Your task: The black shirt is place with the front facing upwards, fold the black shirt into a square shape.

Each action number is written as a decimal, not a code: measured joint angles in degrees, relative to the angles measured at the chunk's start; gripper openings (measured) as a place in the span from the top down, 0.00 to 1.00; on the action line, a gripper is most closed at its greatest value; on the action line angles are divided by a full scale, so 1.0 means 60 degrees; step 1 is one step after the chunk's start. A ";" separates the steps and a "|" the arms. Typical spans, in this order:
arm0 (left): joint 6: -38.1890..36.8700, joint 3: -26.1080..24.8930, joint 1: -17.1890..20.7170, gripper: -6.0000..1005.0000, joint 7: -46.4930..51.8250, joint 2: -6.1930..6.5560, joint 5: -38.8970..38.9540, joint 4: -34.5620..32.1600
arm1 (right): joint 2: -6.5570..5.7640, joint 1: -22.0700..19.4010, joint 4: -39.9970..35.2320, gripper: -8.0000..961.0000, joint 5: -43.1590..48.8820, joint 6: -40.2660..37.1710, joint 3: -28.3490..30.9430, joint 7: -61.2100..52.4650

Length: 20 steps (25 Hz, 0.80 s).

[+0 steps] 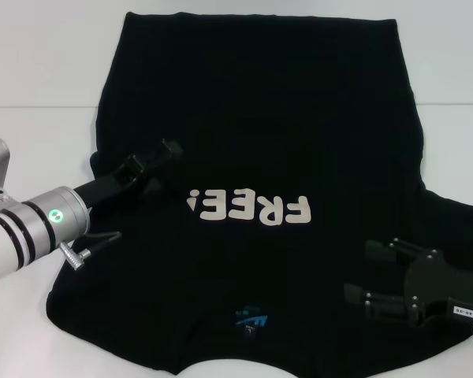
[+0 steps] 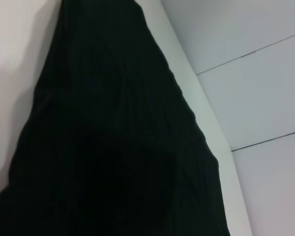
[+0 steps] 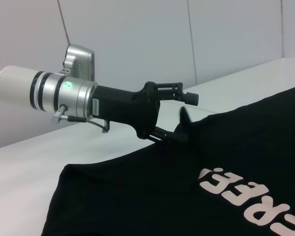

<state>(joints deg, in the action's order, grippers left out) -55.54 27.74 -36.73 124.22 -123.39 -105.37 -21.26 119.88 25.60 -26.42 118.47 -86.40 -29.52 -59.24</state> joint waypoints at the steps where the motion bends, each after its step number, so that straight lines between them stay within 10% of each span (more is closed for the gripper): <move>1: 0.0024 0.0002 -0.0002 0.06 -0.0019 -0.0002 0.0001 0.0038 | 0.0000 0.0000 -0.0001 0.05 0.0001 0.0000 0.0014 0.0000; 10: -0.2246 0.0020 0.0745 0.06 -0.3603 0.0301 -0.0318 -0.0696 | -0.0001 -0.0050 -0.0007 0.05 0.0000 0.0008 0.0209 0.0000; 20: -0.5514 -0.0005 0.2576 0.06 -1.0212 -0.0138 -0.1141 -0.2970 | -0.0068 -0.0295 -0.0483 0.05 -0.0010 0.0069 0.1617 -0.1206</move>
<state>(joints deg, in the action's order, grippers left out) -88.62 27.71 -21.28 62.95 -124.22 -112.22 -39.08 119.47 23.83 -29.31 118.41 -85.98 -19.82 -66.48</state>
